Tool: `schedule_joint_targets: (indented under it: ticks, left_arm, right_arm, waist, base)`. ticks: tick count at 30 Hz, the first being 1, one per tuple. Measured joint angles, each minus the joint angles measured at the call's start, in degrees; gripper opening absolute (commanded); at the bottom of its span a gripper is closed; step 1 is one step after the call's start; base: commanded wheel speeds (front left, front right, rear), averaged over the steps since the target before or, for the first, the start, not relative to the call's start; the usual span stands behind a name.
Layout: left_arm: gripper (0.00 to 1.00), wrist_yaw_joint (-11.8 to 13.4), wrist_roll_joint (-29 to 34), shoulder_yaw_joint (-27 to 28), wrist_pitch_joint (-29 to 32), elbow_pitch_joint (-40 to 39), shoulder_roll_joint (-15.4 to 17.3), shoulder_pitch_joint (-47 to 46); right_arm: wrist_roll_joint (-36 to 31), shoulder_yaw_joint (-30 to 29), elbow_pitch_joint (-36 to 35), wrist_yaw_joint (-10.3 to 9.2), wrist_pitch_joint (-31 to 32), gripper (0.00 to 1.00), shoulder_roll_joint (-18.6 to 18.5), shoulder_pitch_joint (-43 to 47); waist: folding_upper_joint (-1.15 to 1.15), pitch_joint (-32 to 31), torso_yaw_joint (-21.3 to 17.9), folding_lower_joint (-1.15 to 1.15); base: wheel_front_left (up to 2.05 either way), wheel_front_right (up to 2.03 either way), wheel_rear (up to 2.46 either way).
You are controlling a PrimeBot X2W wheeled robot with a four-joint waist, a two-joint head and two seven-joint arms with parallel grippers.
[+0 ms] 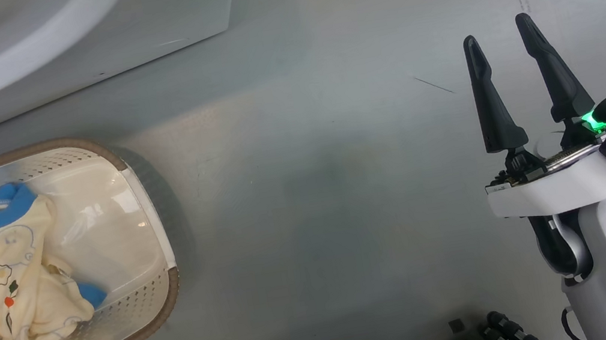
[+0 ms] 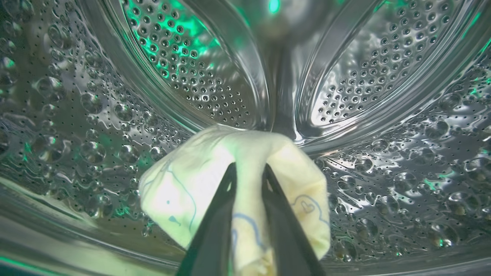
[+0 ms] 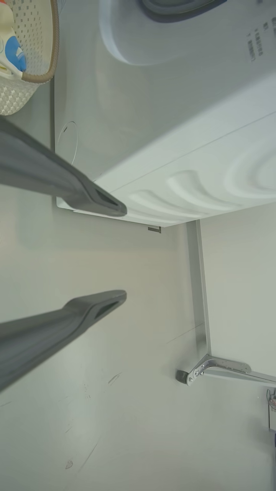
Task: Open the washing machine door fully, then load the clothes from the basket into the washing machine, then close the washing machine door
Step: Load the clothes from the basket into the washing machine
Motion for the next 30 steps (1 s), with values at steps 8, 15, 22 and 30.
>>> schedule_joint_targets:
  ticks: [8, 15, 22, 30]
  left_arm:
    - [1.00, -0.6, -1.9, 1.5, -2.5, 1.5, -0.6, 1.9]
    - [1.00, -1.5, -1.9, 1.6, -7.3, 2.2, -0.3, 4.5]
    - [1.00, -2.0, -1.2, 1.6, -14.8, 3.6, 0.8, 11.4]
    - [1.00, -2.1, -1.1, 1.5, -18.3, 3.1, -1.3, 18.8]
  right_arm:
    - [0.0, 0.1, 0.7, 0.00, 0.0, 1.00, 0.0, -0.1]
    - [0.5, -0.7, 1.0, -0.03, 0.0, 1.00, 0.0, -0.1]
    - [0.5, -0.9, 1.8, -0.45, 0.0, 1.00, 0.0, -0.1]
    - [0.4, -1.5, 2.7, -0.45, 0.0, 1.00, -0.1, 0.3]
  waist:
    - [0.00, -1.8, 0.5, 0.00]
    - [0.00, -3.8, 0.8, 0.00]
    - [0.00, -6.1, 1.4, 0.00]
    - [0.00, -9.5, 2.5, 0.00]
  base:
    - [0.00, 0.00, 0.00]
    - [0.00, 0.00, 0.00]
    - [0.00, 0.00, 0.00]
    - [0.00, 0.00, 0.00]
